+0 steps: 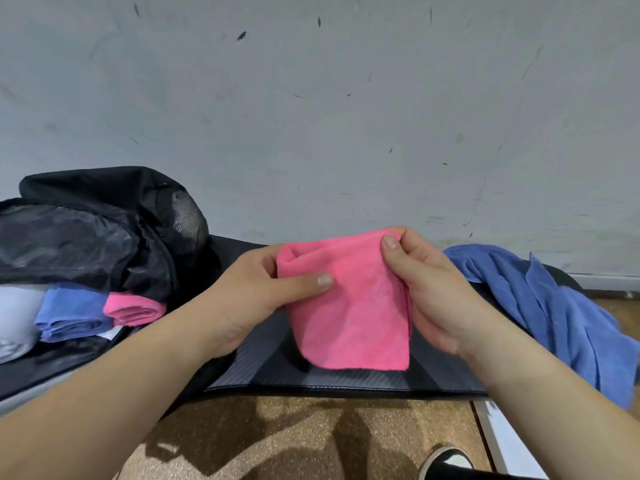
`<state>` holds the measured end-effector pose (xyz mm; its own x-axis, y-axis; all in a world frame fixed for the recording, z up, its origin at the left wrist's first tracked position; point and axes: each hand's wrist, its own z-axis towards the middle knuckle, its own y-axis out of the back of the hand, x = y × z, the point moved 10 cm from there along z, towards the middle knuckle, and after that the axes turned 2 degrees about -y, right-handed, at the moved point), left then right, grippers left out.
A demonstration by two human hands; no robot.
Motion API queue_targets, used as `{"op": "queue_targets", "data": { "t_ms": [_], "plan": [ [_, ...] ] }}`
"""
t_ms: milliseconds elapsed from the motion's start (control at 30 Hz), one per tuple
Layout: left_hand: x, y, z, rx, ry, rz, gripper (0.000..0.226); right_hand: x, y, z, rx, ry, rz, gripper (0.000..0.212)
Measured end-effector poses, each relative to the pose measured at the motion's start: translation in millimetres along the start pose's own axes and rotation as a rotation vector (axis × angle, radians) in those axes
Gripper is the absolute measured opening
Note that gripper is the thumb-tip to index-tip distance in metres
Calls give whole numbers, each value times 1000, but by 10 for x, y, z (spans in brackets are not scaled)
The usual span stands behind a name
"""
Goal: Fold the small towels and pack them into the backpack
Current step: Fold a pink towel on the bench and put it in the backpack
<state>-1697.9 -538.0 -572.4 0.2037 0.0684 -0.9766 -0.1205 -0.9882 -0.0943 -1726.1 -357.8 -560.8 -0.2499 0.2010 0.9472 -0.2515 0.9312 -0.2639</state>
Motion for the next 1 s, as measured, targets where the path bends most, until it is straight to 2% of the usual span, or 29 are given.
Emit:
{"op": "queue_targets", "data": {
  "t_ms": [100, 167, 233, 300, 367, 400, 467, 567, 667, 767, 867, 1000],
  "plan": [
    [-27, 8, 3, -92, -21, 37, 27, 97, 150, 6, -205, 149, -409, 26],
    [-30, 83, 21, -189, -34, 100, 14, 94, 137, 8, -253, 166, -536, 29],
    [-7, 187, 17, -290, -24, 179, 9, 53, 49, 18, -207, 127, -587, 29],
    [-48, 278, 37, -353, -69, 432, 9, -12, -74, 14, -115, 82, -654, 30],
    [-105, 227, 47, -329, -100, 738, 11, -43, -151, 1, -75, 81, -753, 34],
    [-114, 200, 45, -321, -102, 804, 13, -46, -170, 3, -75, 94, -785, 33],
    [-87, 187, 52, -325, -80, 744, 14, -23, -145, 30, -116, 135, -815, 27],
    [41, 160, 49, -323, 22, 339, 21, 49, -25, 76, -232, 172, -874, 25],
    [69, -31, 10, -229, 45, 98, 6, 46, 52, 110, -303, 162, -890, 26],
    [31, -139, -38, -208, -34, 110, 16, 65, 45, 102, -334, 180, -816, 28],
    [4, -150, -51, -231, -78, 134, 14, 108, 16, 47, -344, 193, -678, 24],
    [-73, -45, -34, -301, -153, 203, 15, -4, -17, 38, -247, 121, -338, 24]
  ]
}}
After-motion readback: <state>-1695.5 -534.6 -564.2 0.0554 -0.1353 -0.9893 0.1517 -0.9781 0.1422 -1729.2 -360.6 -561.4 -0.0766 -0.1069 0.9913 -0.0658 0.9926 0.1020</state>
